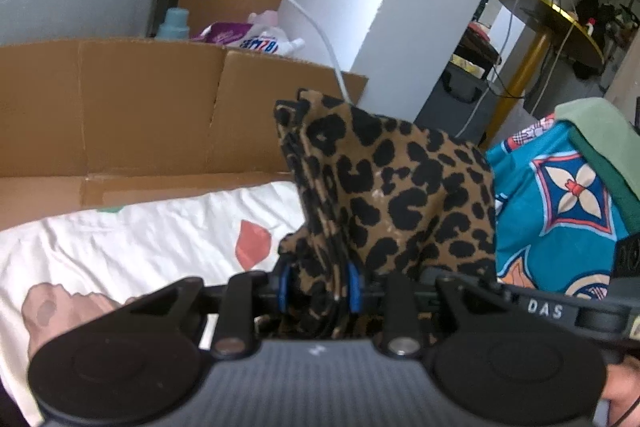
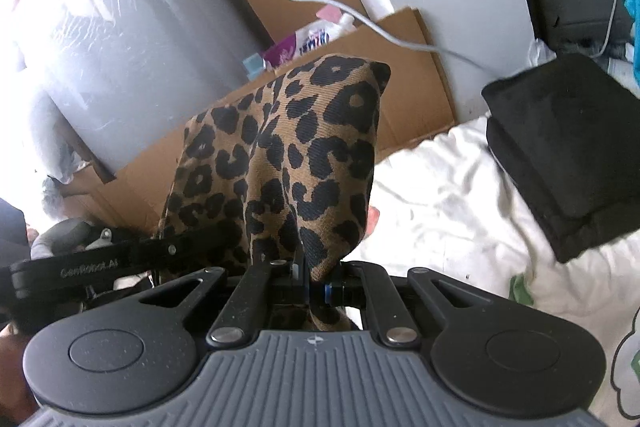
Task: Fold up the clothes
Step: 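Raise the held leopard-print bundle high with both tools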
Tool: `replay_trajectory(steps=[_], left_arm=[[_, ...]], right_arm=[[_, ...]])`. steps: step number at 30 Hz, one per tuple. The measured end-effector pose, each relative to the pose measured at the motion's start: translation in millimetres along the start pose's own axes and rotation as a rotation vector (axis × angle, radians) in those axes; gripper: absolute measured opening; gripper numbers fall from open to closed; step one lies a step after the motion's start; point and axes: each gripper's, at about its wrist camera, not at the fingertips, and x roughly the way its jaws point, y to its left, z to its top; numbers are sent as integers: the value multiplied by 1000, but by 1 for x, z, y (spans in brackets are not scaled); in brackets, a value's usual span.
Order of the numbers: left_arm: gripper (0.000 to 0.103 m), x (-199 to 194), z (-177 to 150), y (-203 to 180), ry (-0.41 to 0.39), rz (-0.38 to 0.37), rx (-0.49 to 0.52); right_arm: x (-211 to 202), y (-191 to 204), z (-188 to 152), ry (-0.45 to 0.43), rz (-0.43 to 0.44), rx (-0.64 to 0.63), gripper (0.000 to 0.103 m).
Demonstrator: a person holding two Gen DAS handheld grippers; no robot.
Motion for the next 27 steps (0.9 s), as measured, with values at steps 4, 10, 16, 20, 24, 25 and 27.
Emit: replay_trajectory(steps=[4,10,16,20,24,25,27], left_arm=[[29,-1,7,-15,-8,10,-13],[29,-2,14,-43,-53,-3,25],[29,1,17,-63,-72,-31,31],[29,3,19,-77,-73,-40,37],[29,8,19,-96,-63,-38,54],[29,7,18,-101,-62,-41,57],[29,6,18,-114,-64,-48,70]], right_arm=[[-14,3,12,-31,-4,-23,5],[-38,4,30,-79,-32,-84,5],[-62,-3,42,-109,-59,-113,5],[-76,-11,45,-124,-77,-129,5],[-89,-21,48,-132,-90,-136,5],[-94,-24,49,-138,-95,-137,5],[-106,-29,51,-153,-104,-139,5]])
